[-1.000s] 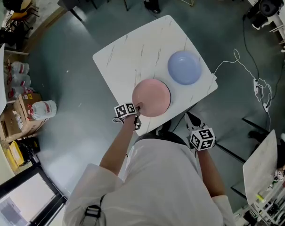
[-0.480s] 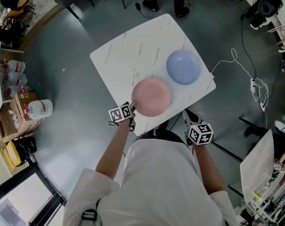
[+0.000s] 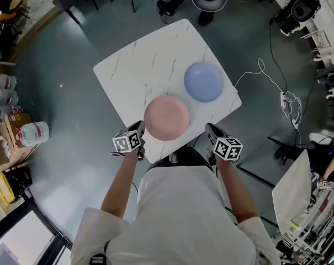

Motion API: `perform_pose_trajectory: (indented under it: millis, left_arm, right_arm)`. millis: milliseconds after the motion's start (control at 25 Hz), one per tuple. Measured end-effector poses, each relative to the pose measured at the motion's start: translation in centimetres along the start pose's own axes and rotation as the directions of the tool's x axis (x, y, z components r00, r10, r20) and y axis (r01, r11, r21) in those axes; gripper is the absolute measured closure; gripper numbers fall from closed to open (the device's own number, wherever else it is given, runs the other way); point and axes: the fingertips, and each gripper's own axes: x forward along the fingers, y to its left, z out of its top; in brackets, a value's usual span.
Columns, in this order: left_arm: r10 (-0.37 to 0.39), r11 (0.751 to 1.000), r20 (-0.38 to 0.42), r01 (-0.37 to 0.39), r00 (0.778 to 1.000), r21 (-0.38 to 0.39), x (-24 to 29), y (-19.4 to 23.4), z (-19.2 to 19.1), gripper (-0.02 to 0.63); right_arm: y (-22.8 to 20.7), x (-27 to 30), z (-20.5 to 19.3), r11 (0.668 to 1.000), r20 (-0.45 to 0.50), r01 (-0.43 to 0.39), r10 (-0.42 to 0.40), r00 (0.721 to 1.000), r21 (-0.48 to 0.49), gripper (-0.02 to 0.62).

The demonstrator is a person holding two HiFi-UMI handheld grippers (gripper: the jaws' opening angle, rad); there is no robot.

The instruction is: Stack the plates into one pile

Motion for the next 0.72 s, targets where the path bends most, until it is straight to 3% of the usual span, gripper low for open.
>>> perform_pose_trajectory:
  millis: [120,400,720]
  left_arm:
    - [-0.010,1.000,0.001,0.010,1.000,0.015,-0.1,-0.2,0.5,0.574]
    - [-0.004,1.000,0.018,0.005,1.000,-0.030,1.0,-1.6,0.1,0.591]
    - [0.030,0.994,0.076,-0.022,0.997,-0.106,2.4,-4.8,-0.3,0.591]
  right_arm:
    - [-1.0,0.5,1.1,1.000,0.001,0.009,-0.009,1.000,0.026,0.569]
    - [-4.7,2.1,2.8,0.998,-0.003,-0.013,0.013,1.000,0.057,0.568]
    - [-11.3,4.5,3.1,0.991,-0.089,-0.037,0.049,0.995,0.126,0.566]
